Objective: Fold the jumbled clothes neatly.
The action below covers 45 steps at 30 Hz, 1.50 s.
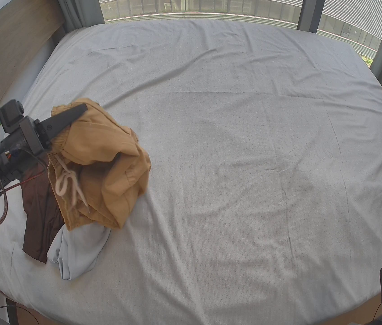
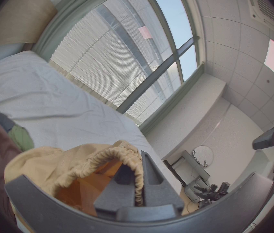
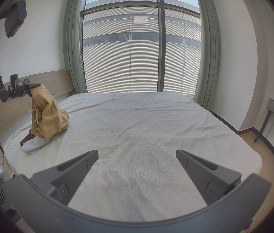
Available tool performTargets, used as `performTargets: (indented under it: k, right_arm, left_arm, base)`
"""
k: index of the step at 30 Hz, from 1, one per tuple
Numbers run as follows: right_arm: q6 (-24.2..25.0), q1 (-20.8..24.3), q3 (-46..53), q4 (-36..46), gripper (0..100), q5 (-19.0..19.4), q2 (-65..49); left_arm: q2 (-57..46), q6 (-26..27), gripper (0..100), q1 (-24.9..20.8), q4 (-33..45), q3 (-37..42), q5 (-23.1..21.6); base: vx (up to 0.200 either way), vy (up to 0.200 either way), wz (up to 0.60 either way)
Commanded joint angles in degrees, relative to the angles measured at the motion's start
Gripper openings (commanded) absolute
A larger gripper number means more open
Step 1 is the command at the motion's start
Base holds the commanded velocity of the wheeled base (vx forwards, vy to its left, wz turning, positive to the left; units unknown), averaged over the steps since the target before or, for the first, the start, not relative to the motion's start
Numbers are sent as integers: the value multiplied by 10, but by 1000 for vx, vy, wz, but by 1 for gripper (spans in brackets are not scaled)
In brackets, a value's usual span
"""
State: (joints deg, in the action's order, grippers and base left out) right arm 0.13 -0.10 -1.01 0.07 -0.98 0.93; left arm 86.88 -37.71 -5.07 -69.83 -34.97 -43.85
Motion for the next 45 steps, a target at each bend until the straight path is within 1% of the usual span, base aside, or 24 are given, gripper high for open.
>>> performTargets:
  k: [1, 2, 3, 6, 9, 10, 13, 15, 16, 19, 23, 24, 28, 33, 37, 43, 45]
  right_arm:
    - [0, 0, 10, 0, 100, 0, -9]
    - [0, 0, 10, 0, 100, 0, -9]
    - [0, -1, 10, 0, 100, 0, -9]
    - [1, -1, 10, 0, 100, 0, -9]
    - [1, -1, 10, 0, 100, 0, -9]
    - [1, -1, 10, 0, 100, 0, -9]
    - [2, -1, 10, 0, 100, 0, -9]
    - [1, -1, 10, 0, 100, 0, -9]
    - [1, -1, 10, 0, 100, 0, -9]
    - [2, -1, 10, 0, 100, 0, -9]
    - [2, -1, 10, 0, 100, 0, -9]
    - [2, -1, 10, 0, 100, 0, -9]
    - [2, -1, 10, 0, 100, 1, -9]
    - [3, -1, 10, 0, 100, 0, -9]
    - [3, -1, 10, 0, 100, 1, -9]
    - [3, -1, 10, 0, 100, 1, -8]
    - [3, -1, 10, 0, 100, 1, -9]
  left_arm:
    - [-58, -1, 0, -35, 30, -35, 1]
    - [-58, -1, 0, -35, 30, -35, 1]
    - [-66, -1, 0, -35, 59, -45, 1]
    - [-71, 1, 0, -32, 91, -45, 0]
    - [-70, 4, 0, -41, 99, -27, -1]
    - [-70, 4, 0, -46, 98, -20, -1]
    - [-69, 7, 0, -87, 94, -3, 7]
    - [-69, 13, 0, -96, 93, 7, 7]
    - [-70, 39, 0, -110, 93, 19, 5]
    - [-61, 61, 0, -122, 94, 19, 8]
    - [-41, 69, 0, -133, 92, 13, 19]
    - [-25, 68, 0, -153, 89, -4, 35]
    - [13, 62, 0, -195, 72, -46, 78]
    - [47, 43, 0, -238, 25, -71, 95]
    - [63, 40, 0, -246, -8, -81, 93]
    - [64, 39, 0, -246, -8, -90, 90]
    - [63, 37, 0, -255, -9, -102, 92]
  base:
    - [0, 0, 0]
    - [0, 0, 0]
    - [0, 0, 0]
    - [0, 0, 0]
    - [0, 0, 0]
    - [0, 0, 0]
    - [0, 0, 0]
    - [0, 0, 0]
    - [0, 0, 0]
    - [0, 0, 0]
    - [0, 0, 0]
    - [0, 0, 0]
    - [0, 0, 0]
    - [0, 0, 0]
    - [0, 0, 0]
    - [0, 0, 0]
    - [0, 0, 0]
